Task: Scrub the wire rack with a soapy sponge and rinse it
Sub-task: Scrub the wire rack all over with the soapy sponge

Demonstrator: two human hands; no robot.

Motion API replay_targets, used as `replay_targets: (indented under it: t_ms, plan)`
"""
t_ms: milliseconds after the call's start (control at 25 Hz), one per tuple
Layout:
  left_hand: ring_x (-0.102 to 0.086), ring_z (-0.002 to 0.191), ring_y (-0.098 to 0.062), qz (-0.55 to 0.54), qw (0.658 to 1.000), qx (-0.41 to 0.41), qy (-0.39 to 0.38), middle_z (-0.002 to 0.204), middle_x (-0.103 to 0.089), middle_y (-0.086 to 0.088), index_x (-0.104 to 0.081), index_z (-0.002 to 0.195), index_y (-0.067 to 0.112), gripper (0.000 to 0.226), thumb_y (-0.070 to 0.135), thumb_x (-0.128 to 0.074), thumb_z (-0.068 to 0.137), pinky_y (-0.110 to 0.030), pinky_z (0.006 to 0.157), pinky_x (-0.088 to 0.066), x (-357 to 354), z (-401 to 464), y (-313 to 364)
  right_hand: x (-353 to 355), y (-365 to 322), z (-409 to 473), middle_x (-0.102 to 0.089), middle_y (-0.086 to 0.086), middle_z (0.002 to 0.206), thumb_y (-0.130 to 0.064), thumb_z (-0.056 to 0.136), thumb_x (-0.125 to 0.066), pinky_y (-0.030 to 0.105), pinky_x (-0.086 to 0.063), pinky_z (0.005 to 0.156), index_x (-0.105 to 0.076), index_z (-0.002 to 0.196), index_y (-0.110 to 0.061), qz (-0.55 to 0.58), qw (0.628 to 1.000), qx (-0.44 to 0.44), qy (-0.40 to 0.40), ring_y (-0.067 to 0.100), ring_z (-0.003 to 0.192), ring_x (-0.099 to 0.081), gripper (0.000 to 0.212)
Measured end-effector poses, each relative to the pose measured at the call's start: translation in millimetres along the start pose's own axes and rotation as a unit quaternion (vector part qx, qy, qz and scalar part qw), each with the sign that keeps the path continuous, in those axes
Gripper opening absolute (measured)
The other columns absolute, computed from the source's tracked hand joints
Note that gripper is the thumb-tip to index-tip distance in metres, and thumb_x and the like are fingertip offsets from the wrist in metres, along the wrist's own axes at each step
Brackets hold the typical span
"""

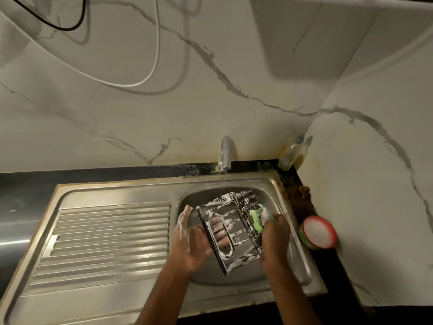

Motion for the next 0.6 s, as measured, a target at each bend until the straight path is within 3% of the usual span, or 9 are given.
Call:
replay_targets:
  t_ms: [40,120,240,320,440,520,600]
  plan:
    - [-0.065,0.072,-0.029,0.019,1.0,-0.006,-0.005,0.081,-0.067,-0.017,-0.069,0.078,0.007,0.064,0.065,-0.05,0.095,-0.039,0.073,-0.051,-6,-4,-3,-4,3,-6,-0.064,0.009,0.097,0.002,0.089,-0.048,0.032,-0.044,0.056,-0.059,0.103,-0.011,0.012,1.0,0.021,0.01,0.021,0.075,-0.06,0.022]
    - [-0.048,0.05,-0.021,0.047,0.997,-0.045,0.035,0.059,-0.049,-0.006,-0.056,0.064,0.016,0.051,0.058,-0.057,0.095,-0.031,0.057,-0.039,-20,-8,-3,-11,13,-13,-0.064,0.007,0.099,0.006,0.089,-0.047,0.029,-0.048,0.05,-0.055,0.106,-0.01,0.03,0.998,0.053,0.006,0.02,0.07,-0.062,0.025]
    - [-0.052,0.041,-0.016,0.035,0.988,-0.099,0.117,0.052,-0.051,-0.004,-0.054,0.07,0.015,0.043,0.043,-0.055,0.103,-0.027,0.046,-0.043,-31,-5,0,-11,13,-11,-0.066,0.001,0.099,0.003,0.092,-0.05,0.021,-0.049,0.049,-0.057,0.109,-0.013,-0.007,0.995,0.083,-0.057,0.014,0.07,-0.064,0.025]
    - [-0.045,0.032,-0.01,0.021,0.987,-0.103,0.122,0.046,-0.051,0.0,-0.057,0.076,0.014,0.039,0.038,-0.051,0.106,-0.02,0.033,-0.04,-29,-4,3,-4,7,-1,-0.07,-0.003,0.097,-0.005,0.093,-0.056,0.025,-0.055,0.056,-0.065,0.11,-0.018,-0.099,0.984,0.108,-0.097,0.009,0.075,-0.066,0.023]
    - [-0.043,0.029,-0.009,0.033,0.986,-0.123,0.11,0.048,-0.054,0.0,-0.061,0.084,0.013,0.031,0.03,-0.05,0.107,-0.013,0.031,-0.036,-25,-7,8,9,2,15,-0.074,-0.007,0.09,-0.011,0.091,-0.062,0.038,-0.061,0.067,-0.073,0.104,-0.022,-0.194,0.962,0.177,-0.069,0.005,0.076,-0.069,0.02]
    - [-0.045,0.031,-0.009,0.047,0.987,-0.126,0.09,0.05,-0.057,0.0,-0.061,0.083,0.013,0.03,0.031,-0.052,0.106,-0.012,0.031,-0.035,-21,-8,7,8,-2,22,-0.074,-0.007,0.093,-0.006,0.091,-0.063,0.043,-0.063,0.068,-0.073,0.11,-0.019,-0.146,0.97,0.174,-0.085,0.009,0.079,-0.072,0.026]
    - [-0.045,0.032,-0.01,0.056,0.988,-0.116,0.088,0.05,-0.055,0.0,-0.06,0.08,0.013,0.032,0.033,-0.055,0.104,-0.013,0.031,-0.034,-17,-8,6,4,-3,24,-0.07,-0.009,0.107,-0.002,0.093,-0.062,0.039,-0.063,0.066,-0.066,0.127,-0.024,-0.112,0.973,0.172,-0.105,0.012,0.085,-0.073,0.04]
Point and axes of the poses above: each hand's wrist, its own z-axis towards the middle knuckle, its own x-axis out of the back of the hand, y = z × x, the point moved 1 cm from there along z, towards the middle knuckle
